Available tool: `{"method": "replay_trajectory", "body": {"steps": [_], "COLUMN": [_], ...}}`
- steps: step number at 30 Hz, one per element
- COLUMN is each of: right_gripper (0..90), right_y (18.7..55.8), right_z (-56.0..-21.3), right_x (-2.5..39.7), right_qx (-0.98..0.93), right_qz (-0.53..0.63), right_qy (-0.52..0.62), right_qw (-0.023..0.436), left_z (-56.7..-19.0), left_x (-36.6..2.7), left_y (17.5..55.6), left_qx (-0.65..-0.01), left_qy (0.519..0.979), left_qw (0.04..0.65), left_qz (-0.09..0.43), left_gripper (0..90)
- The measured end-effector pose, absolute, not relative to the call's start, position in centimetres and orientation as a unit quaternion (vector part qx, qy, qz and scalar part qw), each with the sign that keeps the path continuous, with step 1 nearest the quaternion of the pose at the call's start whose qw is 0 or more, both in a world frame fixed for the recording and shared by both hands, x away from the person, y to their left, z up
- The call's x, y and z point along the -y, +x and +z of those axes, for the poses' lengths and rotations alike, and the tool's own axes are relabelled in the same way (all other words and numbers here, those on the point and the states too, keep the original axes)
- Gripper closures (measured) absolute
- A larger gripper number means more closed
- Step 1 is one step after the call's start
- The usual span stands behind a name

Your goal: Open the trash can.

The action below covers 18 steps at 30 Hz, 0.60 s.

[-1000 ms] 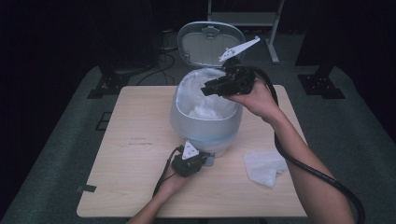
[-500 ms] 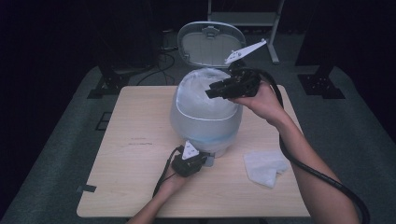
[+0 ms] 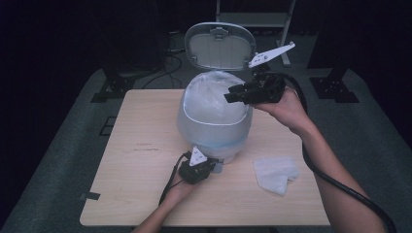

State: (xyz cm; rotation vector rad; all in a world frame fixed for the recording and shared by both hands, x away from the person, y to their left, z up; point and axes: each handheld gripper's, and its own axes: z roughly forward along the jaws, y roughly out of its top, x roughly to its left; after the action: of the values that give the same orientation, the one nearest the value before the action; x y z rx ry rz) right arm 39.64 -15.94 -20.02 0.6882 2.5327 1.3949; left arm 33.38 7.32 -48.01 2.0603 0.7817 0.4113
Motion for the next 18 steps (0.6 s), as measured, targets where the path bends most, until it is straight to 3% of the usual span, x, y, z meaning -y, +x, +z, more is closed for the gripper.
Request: {"method": "replay_trajectory", "body": {"steps": [18], "right_gripper": [62.6], "right_y": [38.4], "right_z": [-20.6], "right_x": [18.6], "right_qx": [-0.843], "right_qz": [0.474], "right_qy": [0.239], "right_qw": [0.089], "left_z": [-48.0], "left_x": [-7.3], "left_y": [33.4], "left_qx": [-0.314], "left_qy": [0.827], "left_qw": [0.435], "left_qz": [0.166], "left_gripper": [75.2]}}
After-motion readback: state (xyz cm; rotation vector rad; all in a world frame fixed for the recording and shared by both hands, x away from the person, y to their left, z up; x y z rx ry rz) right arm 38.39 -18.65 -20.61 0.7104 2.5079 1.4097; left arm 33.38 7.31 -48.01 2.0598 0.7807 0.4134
